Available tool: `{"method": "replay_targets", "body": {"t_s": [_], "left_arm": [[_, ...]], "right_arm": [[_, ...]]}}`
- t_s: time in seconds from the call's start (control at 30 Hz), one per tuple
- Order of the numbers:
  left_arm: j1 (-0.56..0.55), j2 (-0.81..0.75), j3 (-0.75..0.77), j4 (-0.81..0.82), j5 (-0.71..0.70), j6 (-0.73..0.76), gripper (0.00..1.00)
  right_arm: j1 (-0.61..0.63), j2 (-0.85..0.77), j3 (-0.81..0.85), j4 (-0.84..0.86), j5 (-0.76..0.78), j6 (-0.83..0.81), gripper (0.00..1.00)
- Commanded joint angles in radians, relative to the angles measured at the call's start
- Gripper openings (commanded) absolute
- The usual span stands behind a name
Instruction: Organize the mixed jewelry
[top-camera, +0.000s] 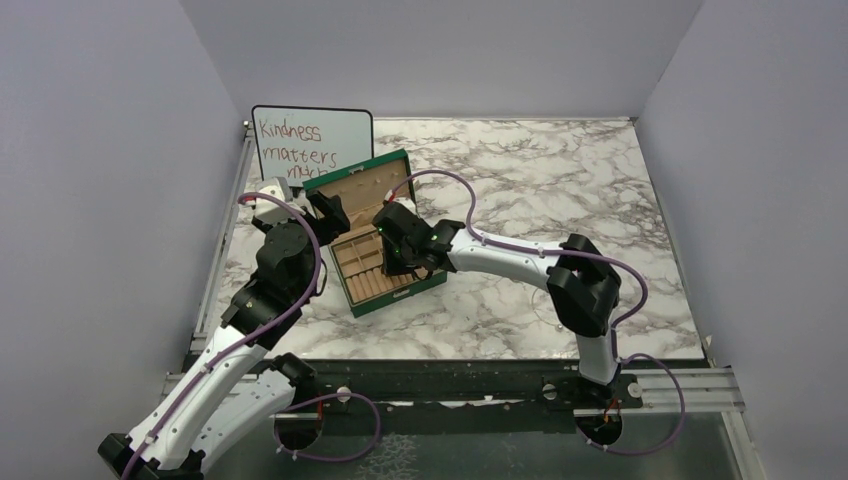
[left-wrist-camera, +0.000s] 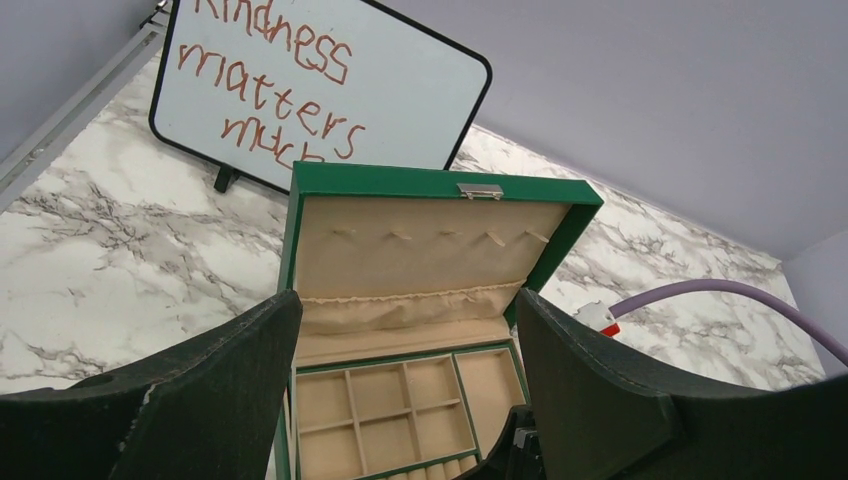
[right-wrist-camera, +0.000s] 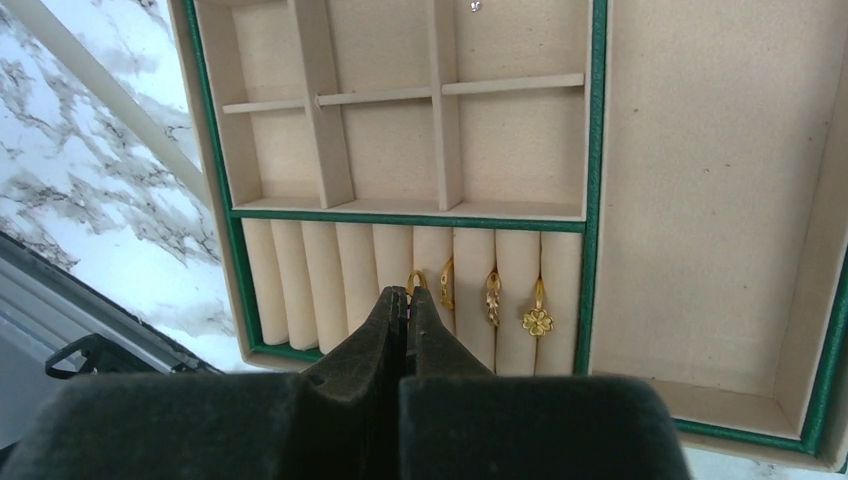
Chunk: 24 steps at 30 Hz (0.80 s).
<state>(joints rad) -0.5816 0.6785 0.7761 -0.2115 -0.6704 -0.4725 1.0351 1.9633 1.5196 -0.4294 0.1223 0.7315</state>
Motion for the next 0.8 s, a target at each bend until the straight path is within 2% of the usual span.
{"method": "replay_targets", "body": {"t_s": [0.0,0.37,0.77], "left_arm": [[0.002,-0.012,-0.012,0.014,-0.023,0.008,0.80],[0.002,-0.012,-0.013,0.014,-0.020,0.008,0.80],[0.004,-0.014,-0.016,0.014,-0.016,0.006,0.80]], "right_arm": [[0.008,0.029,0.020,-0.020,-0.013,-0.009,0.01],[0.008,0.057,0.038,-0.017,-0.045,-0.001,0.01],[0.008,-0.003,-0.007,0.020,-0.048,0.048,0.01]]}}
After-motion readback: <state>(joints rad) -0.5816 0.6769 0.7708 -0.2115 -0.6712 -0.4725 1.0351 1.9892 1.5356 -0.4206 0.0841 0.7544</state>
